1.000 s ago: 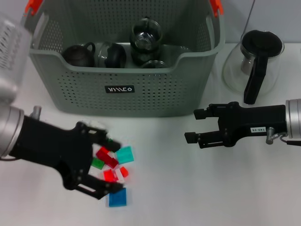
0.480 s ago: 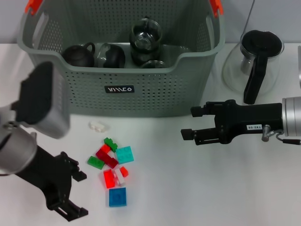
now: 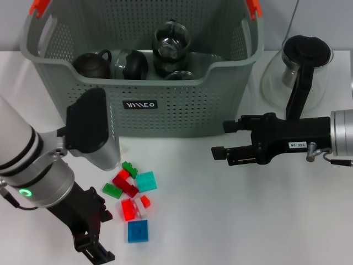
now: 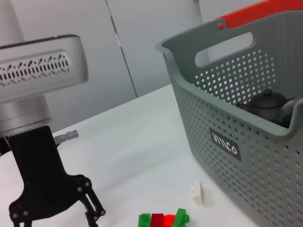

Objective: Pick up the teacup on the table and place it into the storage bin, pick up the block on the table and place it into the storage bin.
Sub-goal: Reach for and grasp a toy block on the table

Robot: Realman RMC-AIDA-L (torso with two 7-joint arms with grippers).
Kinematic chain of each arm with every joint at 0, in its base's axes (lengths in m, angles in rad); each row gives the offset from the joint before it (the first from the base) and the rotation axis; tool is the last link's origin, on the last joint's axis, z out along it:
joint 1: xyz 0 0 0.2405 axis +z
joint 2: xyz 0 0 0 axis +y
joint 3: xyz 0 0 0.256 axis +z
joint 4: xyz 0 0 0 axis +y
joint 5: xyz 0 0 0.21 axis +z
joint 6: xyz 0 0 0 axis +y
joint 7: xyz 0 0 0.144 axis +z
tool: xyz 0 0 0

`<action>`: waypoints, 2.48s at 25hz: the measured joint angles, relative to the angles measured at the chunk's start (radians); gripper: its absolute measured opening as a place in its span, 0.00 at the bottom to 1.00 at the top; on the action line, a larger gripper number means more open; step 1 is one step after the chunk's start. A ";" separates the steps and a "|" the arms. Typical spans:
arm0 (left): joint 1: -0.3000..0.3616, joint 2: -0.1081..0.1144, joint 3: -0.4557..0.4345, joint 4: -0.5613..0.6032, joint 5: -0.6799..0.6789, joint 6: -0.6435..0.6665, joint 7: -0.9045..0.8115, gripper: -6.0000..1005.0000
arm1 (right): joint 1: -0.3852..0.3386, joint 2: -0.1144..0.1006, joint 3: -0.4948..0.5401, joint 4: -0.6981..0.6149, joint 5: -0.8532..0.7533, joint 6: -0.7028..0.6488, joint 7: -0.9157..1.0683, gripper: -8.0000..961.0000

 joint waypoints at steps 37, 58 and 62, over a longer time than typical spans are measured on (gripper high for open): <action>-0.089 -0.005 0.215 -0.079 -0.012 -0.136 -0.039 0.83 | 0.001 0.000 0.012 -0.005 0.014 -0.006 0.000 0.89; -0.083 0.000 0.236 -0.053 0.034 -0.103 -0.029 0.83 | 0.002 0.000 0.028 -0.006 0.014 -0.001 0.000 0.89; -0.083 -0.001 0.242 -0.068 0.039 -0.120 -0.016 0.83 | 0.004 0.000 0.028 -0.008 0.014 -0.001 0.000 0.89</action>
